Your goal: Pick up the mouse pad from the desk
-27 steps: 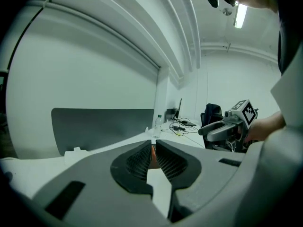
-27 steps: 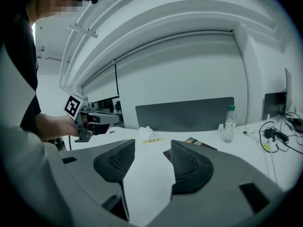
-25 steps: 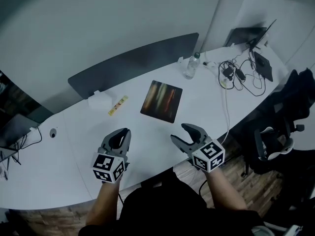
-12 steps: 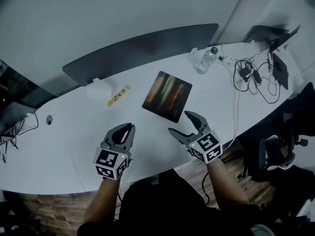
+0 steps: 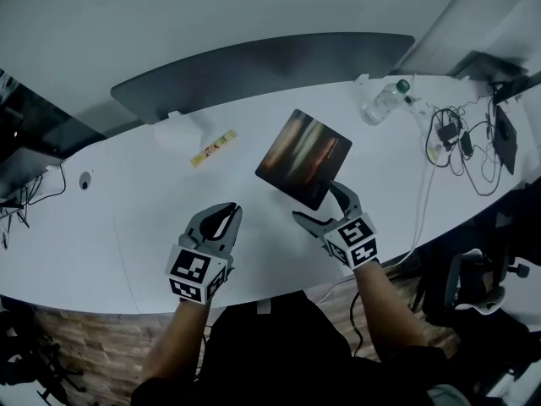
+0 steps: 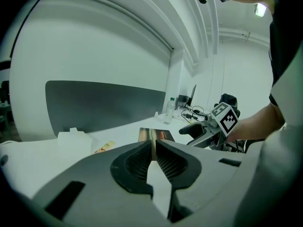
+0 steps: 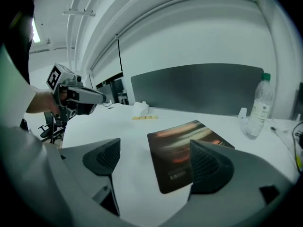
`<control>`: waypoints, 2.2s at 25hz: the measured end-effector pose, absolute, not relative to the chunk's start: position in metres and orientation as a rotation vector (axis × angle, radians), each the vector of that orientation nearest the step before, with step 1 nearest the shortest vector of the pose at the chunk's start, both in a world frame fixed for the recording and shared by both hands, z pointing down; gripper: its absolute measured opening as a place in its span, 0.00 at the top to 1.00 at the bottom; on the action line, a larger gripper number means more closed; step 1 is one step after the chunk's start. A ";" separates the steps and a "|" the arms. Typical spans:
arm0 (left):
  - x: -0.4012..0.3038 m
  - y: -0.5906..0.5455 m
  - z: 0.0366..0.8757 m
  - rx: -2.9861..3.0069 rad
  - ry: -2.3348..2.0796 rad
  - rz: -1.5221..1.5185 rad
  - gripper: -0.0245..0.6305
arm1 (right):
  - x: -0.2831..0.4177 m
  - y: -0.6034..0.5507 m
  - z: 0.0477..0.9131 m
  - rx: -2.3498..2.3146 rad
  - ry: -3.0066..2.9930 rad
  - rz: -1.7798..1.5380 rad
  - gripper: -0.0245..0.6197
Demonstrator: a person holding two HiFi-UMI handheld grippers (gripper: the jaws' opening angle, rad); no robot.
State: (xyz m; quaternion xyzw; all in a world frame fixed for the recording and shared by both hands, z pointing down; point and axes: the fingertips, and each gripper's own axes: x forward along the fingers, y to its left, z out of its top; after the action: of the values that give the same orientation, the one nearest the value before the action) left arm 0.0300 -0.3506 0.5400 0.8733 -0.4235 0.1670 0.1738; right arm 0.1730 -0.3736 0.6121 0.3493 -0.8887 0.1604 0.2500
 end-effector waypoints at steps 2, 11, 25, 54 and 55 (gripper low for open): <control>0.028 -0.351 0.546 2.456 -1.211 0.483 0.91 | 0.172 -0.380 0.623 0.932 -2.411 0.436 0.30; 0.033 -0.351 0.563 2.403 -1.221 0.527 0.91 | 0.187 -0.420 0.661 0.897 -2.359 0.376 0.25; 0.037 -0.378 0.568 2.379 -1.251 0.549 0.91 | 0.192 -0.447 0.716 0.753 -2.247 0.359 0.13; 0.009 -0.345 0.580 2.322 -1.248 0.522 0.91 | 0.182 -0.435 0.718 0.700 -2.194 0.372 0.35; 0.010 -0.343 0.580 2.323 -1.247 0.519 0.91 | 0.181 -0.433 0.718 0.703 -2.198 0.374 0.39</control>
State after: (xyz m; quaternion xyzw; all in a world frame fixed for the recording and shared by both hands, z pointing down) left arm 0.0096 -0.3428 0.5801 0.8423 -0.4520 0.1883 0.2252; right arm 0.1808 -0.4328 0.7177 0.2766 -0.8653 0.1471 0.3912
